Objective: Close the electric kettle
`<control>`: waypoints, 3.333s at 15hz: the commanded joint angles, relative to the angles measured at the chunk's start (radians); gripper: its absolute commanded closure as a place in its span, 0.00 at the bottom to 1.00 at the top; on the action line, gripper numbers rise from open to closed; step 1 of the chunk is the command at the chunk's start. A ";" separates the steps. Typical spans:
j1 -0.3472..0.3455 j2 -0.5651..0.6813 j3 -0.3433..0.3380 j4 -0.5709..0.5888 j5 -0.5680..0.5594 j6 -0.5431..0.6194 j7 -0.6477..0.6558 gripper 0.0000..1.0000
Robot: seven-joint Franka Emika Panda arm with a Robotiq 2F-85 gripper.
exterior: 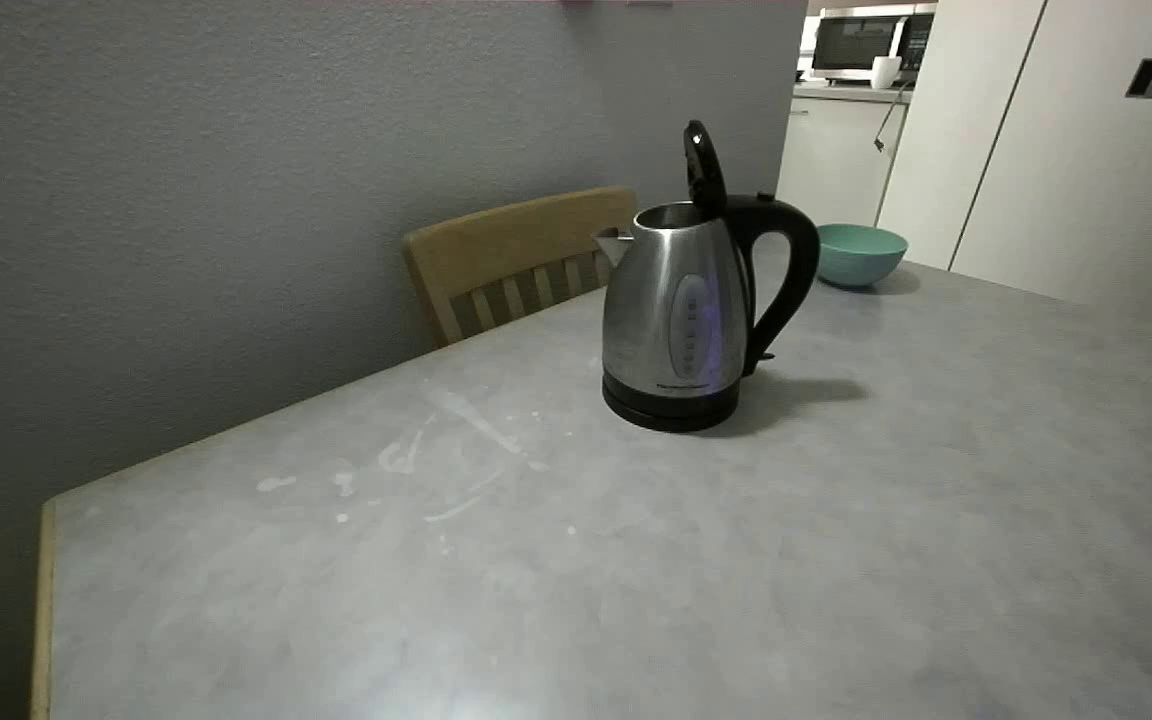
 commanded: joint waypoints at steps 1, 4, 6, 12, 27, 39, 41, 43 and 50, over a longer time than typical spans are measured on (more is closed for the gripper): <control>-0.059 0.023 -0.060 0.021 -0.029 0.019 -0.037 0.00; -0.102 0.040 -0.151 0.052 -0.032 0.002 -0.101 0.00; -0.116 0.072 -0.201 0.080 -0.023 0.011 -0.156 0.00; -0.120 0.084 -0.230 0.094 -0.012 0.007 -0.202 0.00; -0.145 0.544 -0.239 0.443 -0.039 -0.099 -0.143 0.00; -0.131 0.836 -0.219 0.720 -0.016 0.000 -0.270 0.00; -0.122 0.810 -0.219 0.689 -0.041 -0.004 -0.227 0.00; -0.122 0.811 -0.219 0.689 -0.041 -0.005 -0.226 0.00; -0.136 0.845 -0.243 0.715 -0.044 -0.003 -0.124 0.27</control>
